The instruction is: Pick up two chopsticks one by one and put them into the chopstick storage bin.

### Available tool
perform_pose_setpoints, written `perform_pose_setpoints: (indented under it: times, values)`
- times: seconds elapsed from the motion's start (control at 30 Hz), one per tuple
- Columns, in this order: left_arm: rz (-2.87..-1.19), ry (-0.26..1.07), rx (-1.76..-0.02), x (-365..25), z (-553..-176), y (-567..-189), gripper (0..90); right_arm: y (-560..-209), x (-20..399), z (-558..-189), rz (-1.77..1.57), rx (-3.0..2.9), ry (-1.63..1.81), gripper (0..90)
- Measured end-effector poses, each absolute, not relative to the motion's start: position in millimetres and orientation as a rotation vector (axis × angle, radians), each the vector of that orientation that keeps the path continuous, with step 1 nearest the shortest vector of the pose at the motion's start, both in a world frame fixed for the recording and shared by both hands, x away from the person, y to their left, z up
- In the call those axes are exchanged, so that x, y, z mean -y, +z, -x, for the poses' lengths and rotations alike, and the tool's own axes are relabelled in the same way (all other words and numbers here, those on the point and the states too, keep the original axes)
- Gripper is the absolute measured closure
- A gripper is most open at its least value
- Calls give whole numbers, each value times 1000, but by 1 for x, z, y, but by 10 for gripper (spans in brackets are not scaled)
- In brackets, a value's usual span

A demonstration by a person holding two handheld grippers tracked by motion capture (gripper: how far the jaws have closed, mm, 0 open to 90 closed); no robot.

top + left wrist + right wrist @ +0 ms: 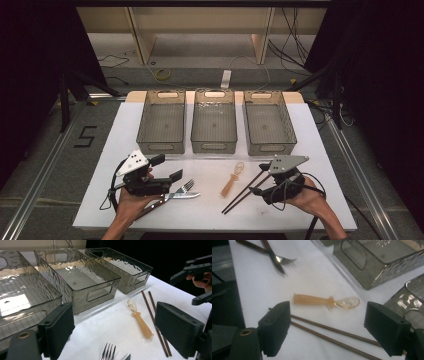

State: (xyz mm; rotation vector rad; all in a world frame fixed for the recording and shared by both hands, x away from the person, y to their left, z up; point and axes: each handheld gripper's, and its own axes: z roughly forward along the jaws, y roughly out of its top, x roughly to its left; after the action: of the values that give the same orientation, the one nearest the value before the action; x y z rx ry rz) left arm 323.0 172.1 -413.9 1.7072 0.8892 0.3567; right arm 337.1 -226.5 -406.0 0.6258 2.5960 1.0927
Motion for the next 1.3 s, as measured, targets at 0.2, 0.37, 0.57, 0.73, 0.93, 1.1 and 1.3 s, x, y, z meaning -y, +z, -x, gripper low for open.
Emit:
perform_pose_setpoints:
  times: [0.2, 0.37, 0.57, 0.73, 0.93, 1.1, 1.3]
  values:
    - [-1706, 364, -886, -173, -323, -413, 153, -407, 225, -355, -612, -2678, 953, 236]
    - [-1710, 370, -886, -173, -323, -414, 153, -407, 219, -369, -556, -2765, 853, 259]
    - [-1712, 374, -883, -173, -323, -413, 153, -420, 214, -380, -539, -2845, 687, 295]
    - [-1714, 373, -880, -173, -323, -413, 153, -426, 212, -381, -508, -2867, 610, 349]
    - [-1714, 373, -878, -173, -323, -413, 153, -436, 209, -385, -475, -2911, 499, 424]
    - [-1717, 372, -874, -173, -323, -412, 153, -444, 205, -389, -447, -2942, 433, 484]
    - [-1719, 372, -875, -173, -323, -413, 153, -448, 203, -391, -441, -2974, 399, 538]
